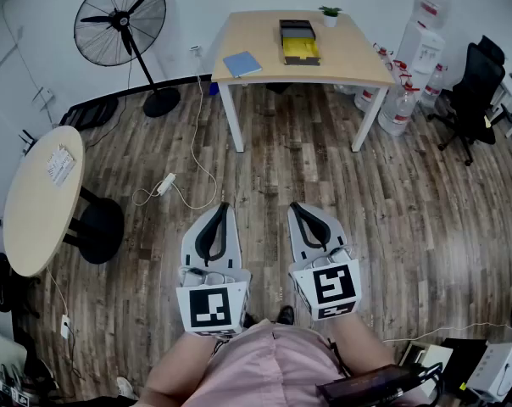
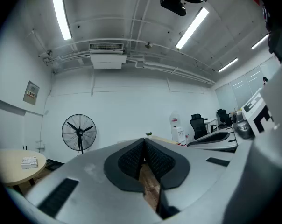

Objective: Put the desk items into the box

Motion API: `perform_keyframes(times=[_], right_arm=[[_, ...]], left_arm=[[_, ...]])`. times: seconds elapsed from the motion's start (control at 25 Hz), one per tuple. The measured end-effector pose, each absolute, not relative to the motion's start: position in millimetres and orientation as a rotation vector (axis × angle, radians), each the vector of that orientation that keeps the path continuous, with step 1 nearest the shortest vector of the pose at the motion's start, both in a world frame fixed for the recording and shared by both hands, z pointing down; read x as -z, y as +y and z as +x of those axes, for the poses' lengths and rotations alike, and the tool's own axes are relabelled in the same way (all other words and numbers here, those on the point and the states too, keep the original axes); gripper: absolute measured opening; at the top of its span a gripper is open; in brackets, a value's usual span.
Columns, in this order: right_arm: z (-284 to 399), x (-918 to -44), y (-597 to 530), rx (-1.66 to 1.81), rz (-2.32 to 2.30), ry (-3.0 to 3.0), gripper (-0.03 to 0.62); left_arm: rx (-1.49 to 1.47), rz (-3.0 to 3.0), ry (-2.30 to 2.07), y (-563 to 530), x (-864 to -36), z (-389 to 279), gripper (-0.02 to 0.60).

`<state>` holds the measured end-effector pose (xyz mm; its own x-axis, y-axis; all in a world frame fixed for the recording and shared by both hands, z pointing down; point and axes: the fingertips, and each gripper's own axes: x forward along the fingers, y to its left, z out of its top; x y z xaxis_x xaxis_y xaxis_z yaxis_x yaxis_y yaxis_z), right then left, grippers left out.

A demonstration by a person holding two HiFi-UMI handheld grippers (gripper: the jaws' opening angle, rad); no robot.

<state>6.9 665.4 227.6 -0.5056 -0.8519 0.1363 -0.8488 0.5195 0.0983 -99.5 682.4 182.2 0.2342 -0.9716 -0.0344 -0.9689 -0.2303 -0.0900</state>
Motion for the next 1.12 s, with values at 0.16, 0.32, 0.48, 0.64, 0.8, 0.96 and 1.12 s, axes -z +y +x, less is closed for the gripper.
perform_keyframes(times=[0.16, 0.32, 0.48, 0.64, 0.8, 0.96, 1.12], right_arm=[[21.4, -231.5, 665.5, 0.013, 1.441, -2.619, 0.002], [28.3, -236.9, 667.5, -0.025, 1.412, -2.659, 0.002], [27.5, -244.2, 662.4, -0.019, 1.398, -2.643, 0.02], [20.8, -252.2, 643.0, -0.036, 1.389, -2.626, 0.018], [11.0, -261.4, 608.0, -0.056, 1.403, -2.609, 0.022], [-11.3, -264.5, 558.2, -0.057, 1.41, -2.612, 0.046], [-32.9, -264.9, 505.2, -0.059, 1.419, -2.609, 0.1]], left_arm=[[0.076, -2.369, 1.88, 681.3, -191.2, -85.9, 0.01], [0.076, -2.371, 1.892, 683.1, -198.6, -78.6, 0.011], [0.1, -2.382, 1.905, 679.0, -207.5, -78.6, 0.011], [0.101, -2.384, 1.921, 659.0, -212.5, -88.0, 0.011], [0.076, -2.422, 1.945, 623.1, -221.0, -98.2, 0.01], [0.089, -2.429, 1.937, 572.7, -227.5, -121.4, 0.011], [0.079, -2.436, 1.929, 519.3, -223.9, -143.4, 0.01]])
